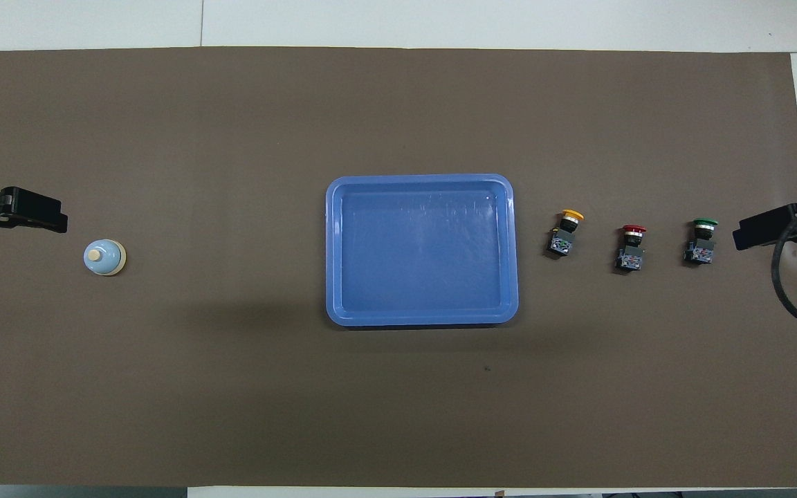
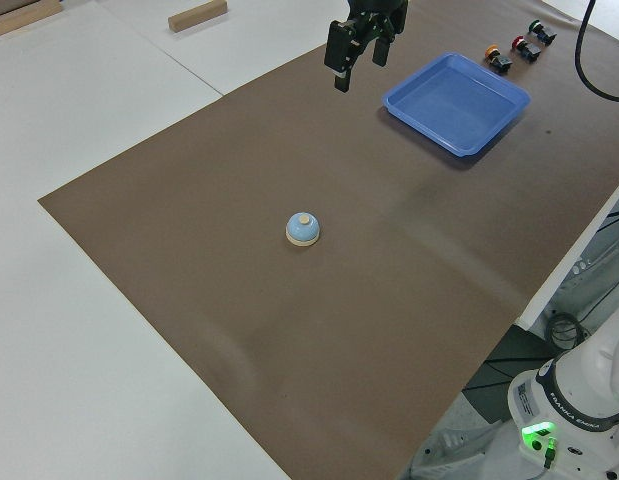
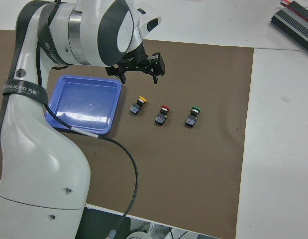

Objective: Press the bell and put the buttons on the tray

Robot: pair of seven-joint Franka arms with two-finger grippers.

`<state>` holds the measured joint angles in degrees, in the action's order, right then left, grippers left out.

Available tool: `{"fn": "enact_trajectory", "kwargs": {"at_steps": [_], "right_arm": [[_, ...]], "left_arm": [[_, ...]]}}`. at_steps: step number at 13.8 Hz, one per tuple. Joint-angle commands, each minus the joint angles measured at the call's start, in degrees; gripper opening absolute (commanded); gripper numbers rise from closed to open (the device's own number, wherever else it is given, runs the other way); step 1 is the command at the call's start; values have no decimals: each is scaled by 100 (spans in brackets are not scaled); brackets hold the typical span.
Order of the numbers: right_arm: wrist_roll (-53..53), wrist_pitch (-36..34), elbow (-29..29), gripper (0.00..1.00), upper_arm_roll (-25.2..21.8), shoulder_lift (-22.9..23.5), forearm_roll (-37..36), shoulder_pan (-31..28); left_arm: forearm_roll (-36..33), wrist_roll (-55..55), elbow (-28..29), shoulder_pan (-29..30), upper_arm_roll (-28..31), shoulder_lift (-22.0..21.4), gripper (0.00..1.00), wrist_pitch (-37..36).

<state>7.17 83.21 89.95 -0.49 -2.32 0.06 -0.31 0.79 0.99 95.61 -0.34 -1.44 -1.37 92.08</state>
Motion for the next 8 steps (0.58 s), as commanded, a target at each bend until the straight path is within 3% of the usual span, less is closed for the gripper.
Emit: {"fn": "enact_trajectory", "kwargs": {"at_steps": [1,7,8], "right_arm": [[82,-41,67,100,49,-76,-15,-66],[74,-41,67,100,49,-76,-15,-66],[74,-41,67,100,49,-76,-15,-74]], "left_arm": [[0,-81,-16,-37,21,-3,100,56],[9,-187,133,24,13,-30,100,512],[9,-187,133,34,21,-21,68,478]]}}
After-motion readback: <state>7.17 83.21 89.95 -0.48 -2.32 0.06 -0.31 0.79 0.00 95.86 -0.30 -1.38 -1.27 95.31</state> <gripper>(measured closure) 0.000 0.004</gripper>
